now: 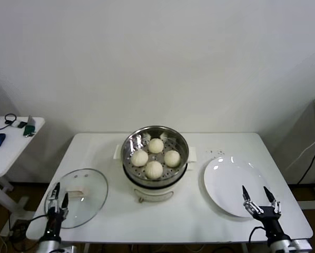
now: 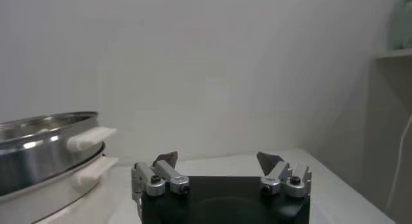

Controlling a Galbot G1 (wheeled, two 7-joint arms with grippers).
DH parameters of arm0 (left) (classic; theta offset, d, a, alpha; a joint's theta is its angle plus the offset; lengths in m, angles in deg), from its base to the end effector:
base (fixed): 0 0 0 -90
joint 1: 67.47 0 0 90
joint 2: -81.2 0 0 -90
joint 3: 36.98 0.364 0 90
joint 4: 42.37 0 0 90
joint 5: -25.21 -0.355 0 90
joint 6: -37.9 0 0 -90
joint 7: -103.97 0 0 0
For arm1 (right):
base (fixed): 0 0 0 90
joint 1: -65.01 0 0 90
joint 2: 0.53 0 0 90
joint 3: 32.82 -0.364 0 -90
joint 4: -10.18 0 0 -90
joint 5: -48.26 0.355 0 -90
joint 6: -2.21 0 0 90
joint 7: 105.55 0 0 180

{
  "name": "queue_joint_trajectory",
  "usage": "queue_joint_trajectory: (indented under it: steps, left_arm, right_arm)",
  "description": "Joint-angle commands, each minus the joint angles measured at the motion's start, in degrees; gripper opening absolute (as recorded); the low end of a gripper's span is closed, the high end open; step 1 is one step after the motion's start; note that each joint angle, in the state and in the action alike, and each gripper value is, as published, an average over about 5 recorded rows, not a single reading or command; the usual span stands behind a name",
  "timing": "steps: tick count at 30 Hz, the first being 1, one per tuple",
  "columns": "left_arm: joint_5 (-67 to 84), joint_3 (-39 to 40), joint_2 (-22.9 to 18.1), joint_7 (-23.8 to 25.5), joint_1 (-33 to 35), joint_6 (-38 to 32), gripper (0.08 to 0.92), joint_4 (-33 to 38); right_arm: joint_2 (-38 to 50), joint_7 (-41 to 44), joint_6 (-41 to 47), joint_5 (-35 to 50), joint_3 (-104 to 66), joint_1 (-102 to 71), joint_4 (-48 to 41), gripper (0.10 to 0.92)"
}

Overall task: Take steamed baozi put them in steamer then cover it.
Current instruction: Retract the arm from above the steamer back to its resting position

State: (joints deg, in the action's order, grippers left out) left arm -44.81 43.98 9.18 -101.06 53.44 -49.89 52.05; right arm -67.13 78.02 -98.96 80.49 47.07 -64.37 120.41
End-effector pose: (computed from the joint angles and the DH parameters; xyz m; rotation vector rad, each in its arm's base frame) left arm 0.1442 0.1568 -0.4396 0.1930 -2.0956 -2.2005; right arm 0.1277 -0.1495 -0.3612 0.0301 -3.0414 -0.1766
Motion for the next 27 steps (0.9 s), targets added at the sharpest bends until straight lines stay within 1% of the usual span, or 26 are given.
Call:
queue_joint_trajectory:
  steps: [1,27]
  left_arm:
    - [-4.0,1.0,0.5,-0.5,-1.2,-0.4,0.823,-4.2]
    - [0.2,2.8,3.1,2.8,-7.7,-1.2,0.823,-8.2]
  right_arm:
    - [-1.2,-0.3,-0.6,-0.9,0.8,-1.4,0.7,0.823]
    - [-1.1,-0.4,-0.3,-1.1,0.1,-3.4,3.2,0.823]
